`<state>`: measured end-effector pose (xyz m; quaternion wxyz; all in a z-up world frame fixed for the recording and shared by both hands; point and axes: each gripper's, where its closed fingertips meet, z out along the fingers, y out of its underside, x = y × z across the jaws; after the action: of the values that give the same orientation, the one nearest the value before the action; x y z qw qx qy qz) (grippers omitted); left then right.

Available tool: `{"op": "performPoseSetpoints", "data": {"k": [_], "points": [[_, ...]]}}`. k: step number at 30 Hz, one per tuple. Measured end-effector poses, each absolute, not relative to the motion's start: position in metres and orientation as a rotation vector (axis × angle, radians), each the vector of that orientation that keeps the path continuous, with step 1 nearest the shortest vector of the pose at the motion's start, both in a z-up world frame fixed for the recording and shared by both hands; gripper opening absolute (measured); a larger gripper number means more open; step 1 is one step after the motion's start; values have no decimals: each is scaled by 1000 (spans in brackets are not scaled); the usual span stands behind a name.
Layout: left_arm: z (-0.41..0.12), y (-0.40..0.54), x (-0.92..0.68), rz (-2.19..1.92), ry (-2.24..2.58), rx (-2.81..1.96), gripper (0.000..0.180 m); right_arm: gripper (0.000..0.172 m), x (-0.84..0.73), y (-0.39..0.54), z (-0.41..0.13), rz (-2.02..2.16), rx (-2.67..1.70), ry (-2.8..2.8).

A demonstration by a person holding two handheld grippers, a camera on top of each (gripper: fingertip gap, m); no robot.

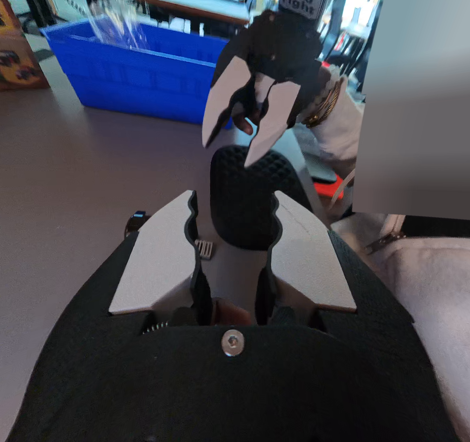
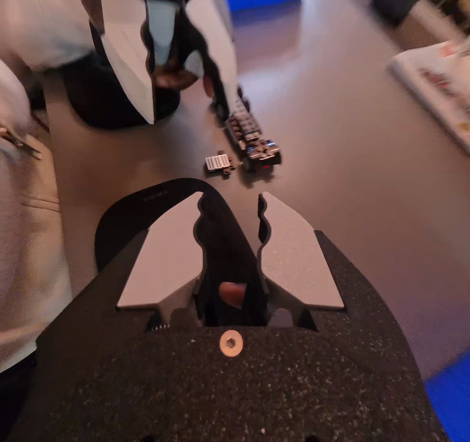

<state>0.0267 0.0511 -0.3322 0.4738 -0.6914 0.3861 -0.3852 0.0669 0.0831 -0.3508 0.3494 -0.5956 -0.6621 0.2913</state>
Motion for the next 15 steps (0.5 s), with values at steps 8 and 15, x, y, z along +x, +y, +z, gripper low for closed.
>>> {"op": "performPoseSetpoints", "data": {"k": [8,15], "points": [[-338,66,5,-889,819,-1800,42,35,11,76,-409,637,-1651,-1943],[-336,79,-12,-958,612,-1860,37,26,-2,75,-404,664,-1541,-1893]]}}
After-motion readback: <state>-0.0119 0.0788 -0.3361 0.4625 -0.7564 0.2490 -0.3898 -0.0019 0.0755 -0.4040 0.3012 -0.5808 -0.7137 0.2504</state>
